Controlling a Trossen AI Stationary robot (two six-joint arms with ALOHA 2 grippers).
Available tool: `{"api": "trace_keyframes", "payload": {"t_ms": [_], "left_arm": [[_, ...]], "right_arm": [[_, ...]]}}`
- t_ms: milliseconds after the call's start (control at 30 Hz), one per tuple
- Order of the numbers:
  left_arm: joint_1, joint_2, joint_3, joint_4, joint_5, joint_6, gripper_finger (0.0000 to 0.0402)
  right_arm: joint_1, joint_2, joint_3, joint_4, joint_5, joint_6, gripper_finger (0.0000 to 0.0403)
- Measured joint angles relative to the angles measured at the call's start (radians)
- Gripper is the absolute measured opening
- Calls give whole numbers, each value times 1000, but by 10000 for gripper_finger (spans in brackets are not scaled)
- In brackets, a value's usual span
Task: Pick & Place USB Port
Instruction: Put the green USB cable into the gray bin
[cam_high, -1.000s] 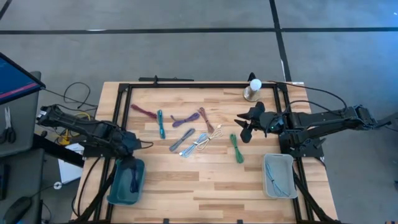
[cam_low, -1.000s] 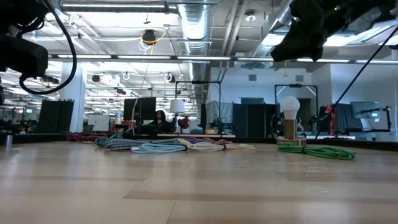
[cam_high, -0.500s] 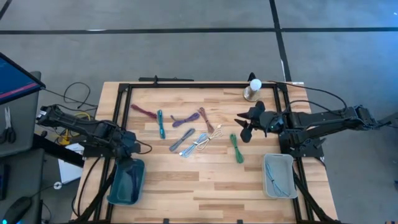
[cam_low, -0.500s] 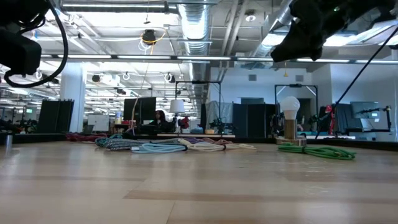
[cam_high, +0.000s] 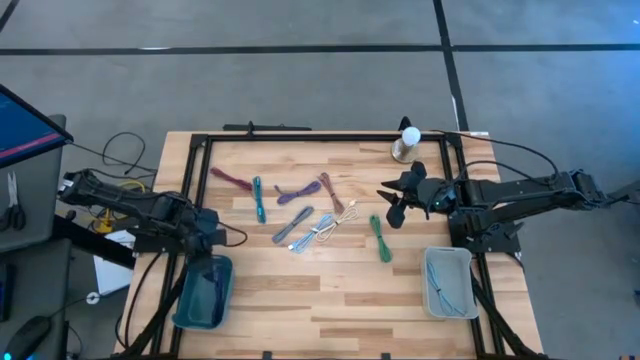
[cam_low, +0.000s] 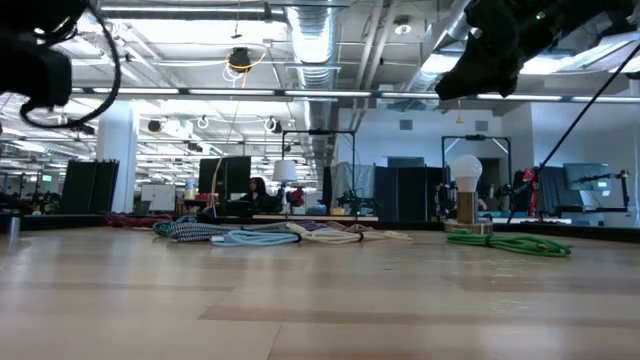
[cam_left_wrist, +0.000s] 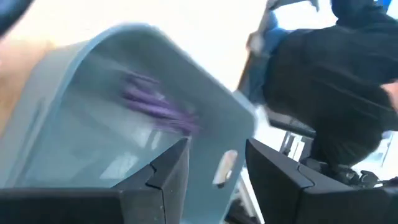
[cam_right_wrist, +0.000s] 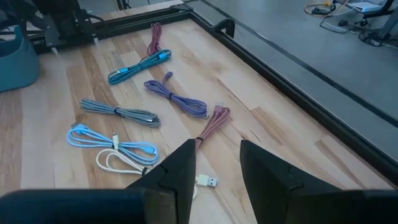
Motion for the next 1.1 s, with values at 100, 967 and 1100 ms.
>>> {"api": "trace_keyframes", "payload": {"t_ms": [100, 967, 1100], "left_arm": [[42, -1, 53, 2, 13, 57, 158], [371, 110, 118, 500, -394, 884, 158], [375, 110, 118, 555, -395, 888, 158]], "right_arm": [[-2, 0, 0, 0, 0, -2, 118], [-39, 0, 0, 0, 0, -30, 118], [-40, 0, 0, -1, -1, -65, 118]]}}
